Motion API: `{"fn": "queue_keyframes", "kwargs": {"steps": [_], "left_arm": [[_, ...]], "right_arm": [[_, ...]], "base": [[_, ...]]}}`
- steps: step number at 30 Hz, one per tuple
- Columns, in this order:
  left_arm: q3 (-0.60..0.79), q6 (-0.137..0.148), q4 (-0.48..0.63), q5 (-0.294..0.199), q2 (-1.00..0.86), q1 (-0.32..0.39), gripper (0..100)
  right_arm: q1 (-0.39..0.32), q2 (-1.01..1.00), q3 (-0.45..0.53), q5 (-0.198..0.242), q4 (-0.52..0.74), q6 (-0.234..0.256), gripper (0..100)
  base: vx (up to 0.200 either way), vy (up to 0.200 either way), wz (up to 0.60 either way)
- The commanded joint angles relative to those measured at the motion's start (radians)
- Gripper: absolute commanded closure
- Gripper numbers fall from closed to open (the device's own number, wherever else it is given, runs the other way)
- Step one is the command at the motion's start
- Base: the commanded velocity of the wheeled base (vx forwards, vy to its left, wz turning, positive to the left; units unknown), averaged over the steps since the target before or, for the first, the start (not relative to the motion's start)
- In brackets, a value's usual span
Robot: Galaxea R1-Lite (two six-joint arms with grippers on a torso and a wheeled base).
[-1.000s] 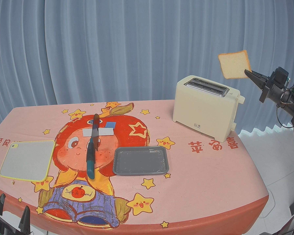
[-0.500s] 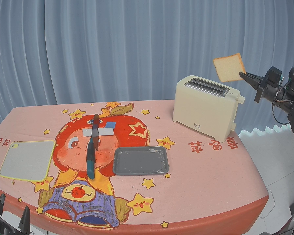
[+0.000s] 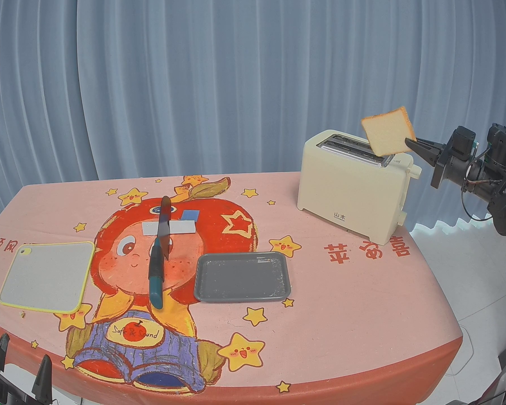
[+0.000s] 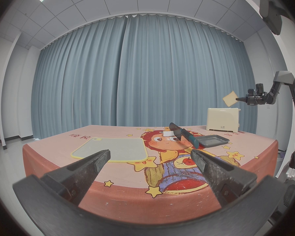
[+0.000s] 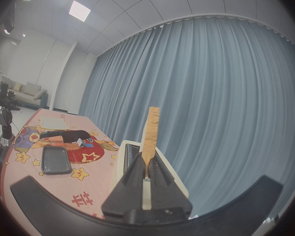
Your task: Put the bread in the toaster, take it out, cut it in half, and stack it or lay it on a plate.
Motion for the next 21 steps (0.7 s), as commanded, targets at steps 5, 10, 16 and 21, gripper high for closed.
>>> {"fn": "queue_keyframes", "kwargs": {"steps": [5, 10, 16, 21], "left_arm": [[0.018, 0.000, -0.001, 0.001, 0.000, 0.000, 0], [0.018, 0.000, -0.001, 0.001, 0.000, 0.000, 0], [0.018, 0.000, -0.001, 0.001, 0.000, 0.000, 0], [0.018, 0.000, -0.001, 0.001, 0.000, 0.000, 0]], "right_arm": [[0.001, 0.033, -0.007, 0.001, 0.002, -0.017, 100], [0.006, 0.055, -0.015, 0.001, 0.003, -0.016, 100], [0.008, 0.078, -0.084, -0.001, 0.063, -0.017, 100], [0.018, 0.078, -0.136, -0.001, 0.119, -0.017, 100]], "base": [[0.000, 0.000, 0.00], [0.000, 0.000, 0.00], [0.000, 0.000, 0.00], [0.000, 0.000, 0.00]]}}
